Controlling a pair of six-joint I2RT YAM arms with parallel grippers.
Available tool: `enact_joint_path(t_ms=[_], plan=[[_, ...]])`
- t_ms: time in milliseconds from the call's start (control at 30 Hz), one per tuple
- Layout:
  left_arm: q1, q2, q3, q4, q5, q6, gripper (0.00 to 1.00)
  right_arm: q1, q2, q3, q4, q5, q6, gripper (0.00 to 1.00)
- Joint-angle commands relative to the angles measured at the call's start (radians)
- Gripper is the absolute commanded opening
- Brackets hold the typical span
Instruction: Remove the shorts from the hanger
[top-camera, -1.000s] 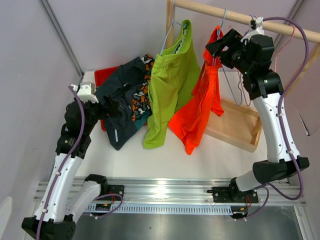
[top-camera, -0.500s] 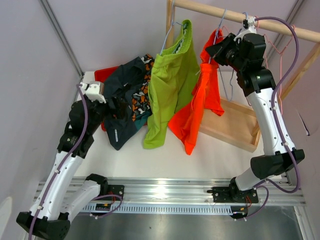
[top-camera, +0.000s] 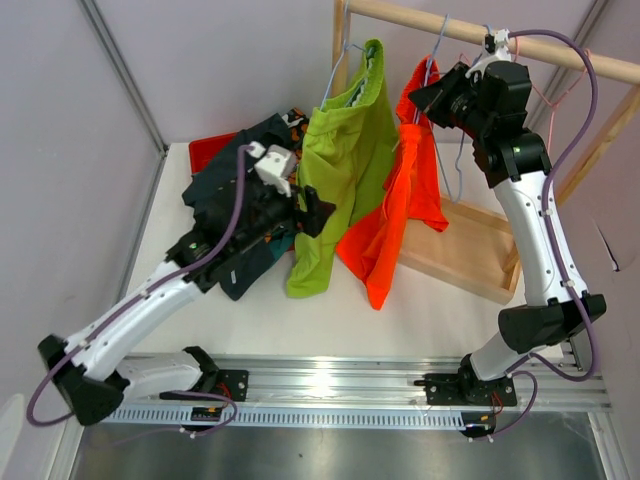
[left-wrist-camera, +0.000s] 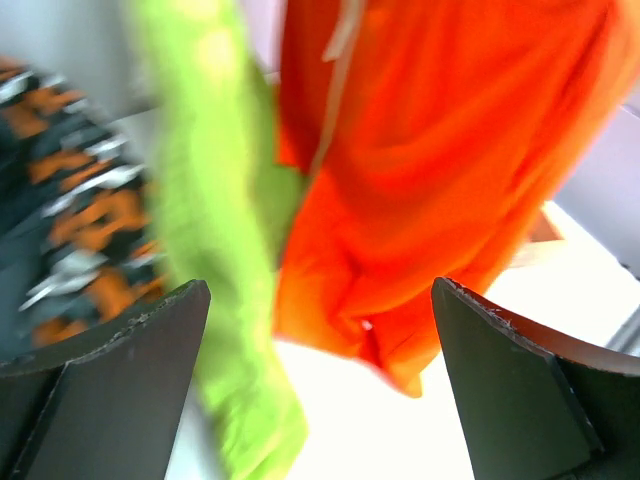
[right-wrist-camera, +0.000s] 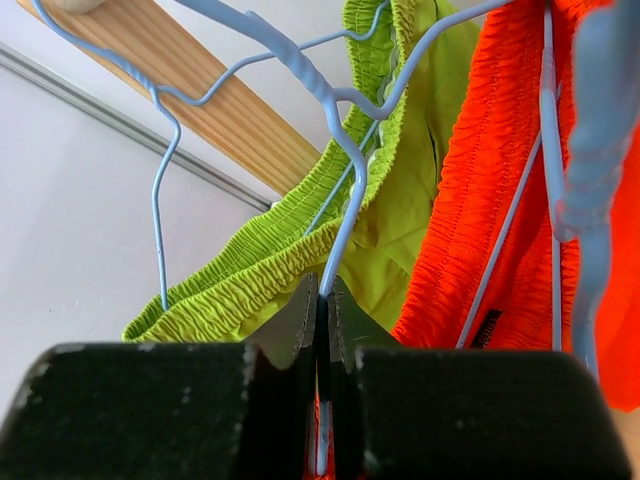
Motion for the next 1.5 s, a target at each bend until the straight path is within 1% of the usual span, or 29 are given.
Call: enact_joint_path(t_ms=[0,33,100,133,300,533,567,633,667,700,733,767,800,833,967,1100,1233,1267,1300,1400,1467], plan=[[-0.079,0.118,0.087,0.16,0.067,-0.002,0.99,-0.003,0.001,0.067,0.065,-0.006,-0.003,0.0],[-0.111,0.145,0.107,0.184,0.072,0.013,0.99,-0.002,0.001,0.065,0.065,-0.003,-0.003,0.0],[-0.128,0.234,0.173,0.204,0.09,0.018,0.99,-0.004,-0.005,0.064,0.068,-0.003,0.0,0.0],[-0.14,0.263,0.185,0.242,0.116,0.019,0.99,-0.005,-0.01,0.064,0.075,0.0,0.001,0.0],[-0.16,0.423,0.303,0.296,0.147,0.006,0.99,-0.005,-0.019,0.076,0.085,-0.012,0.007,0.0],[-0.179,0.52,0.379,0.342,0.155,-0.017,0.99,-0.007,-0.022,0.102,0.078,-0.03,0.013,0.0],[-0.182,0.526,0.379,0.347,0.145,-0.019,0.92,-0.01,-0.025,0.102,0.08,-0.032,0.015,0.0],[-0.183,0.546,0.379,0.37,0.141,-0.027,0.84,-0.013,-0.033,0.1,0.08,-0.039,0.021,0.0],[-0.183,0.55,0.38,0.373,0.136,-0.031,0.73,-0.014,-0.034,0.094,0.08,-0.042,0.023,0.0],[-0.185,0.555,0.389,0.378,0.136,-0.036,0.59,-0.016,-0.037,0.09,0.085,-0.044,0.027,0.0],[-0.186,0.56,0.389,0.375,0.133,-0.039,0.32,-0.019,-0.042,0.085,0.088,-0.047,0.029,0.0],[-0.188,0.561,0.391,0.373,0.127,-0.04,0.19,-0.019,-0.044,0.082,0.091,-0.047,0.029,0.0],[-0.195,0.56,0.389,0.365,0.112,-0.04,0.08,-0.023,-0.044,0.077,0.092,-0.05,0.032,0.0],[-0.198,0.555,0.386,0.359,0.106,-0.04,0.0,-0.025,-0.045,0.077,0.092,-0.05,0.032,0.0],[-0.232,0.5,0.316,0.361,0.052,-0.028,0.0,-0.039,-0.044,0.076,0.091,-0.055,0.033,0.0],[-0.306,0.379,0.154,0.411,-0.026,-0.028,0.0,-0.054,-0.042,0.076,0.092,-0.056,0.039,0.0],[-0.387,0.296,-0.015,0.44,-0.097,-0.027,0.0,-0.069,-0.039,0.079,0.092,-0.061,0.044,0.0],[-0.401,0.287,-0.034,0.442,-0.124,-0.025,0.0,-0.073,-0.037,0.077,0.094,-0.062,0.044,0.0],[-0.425,0.279,-0.089,0.45,-0.135,-0.031,0.0,-0.074,-0.037,0.077,0.094,-0.064,0.044,0.0],[-0.447,0.274,-0.159,0.474,-0.14,-0.063,0.0,-0.08,-0.044,0.064,0.101,-0.064,0.047,0.0],[-0.464,0.279,-0.18,0.497,-0.141,-0.066,0.0,-0.082,-0.047,0.056,0.104,-0.062,0.049,0.0]])
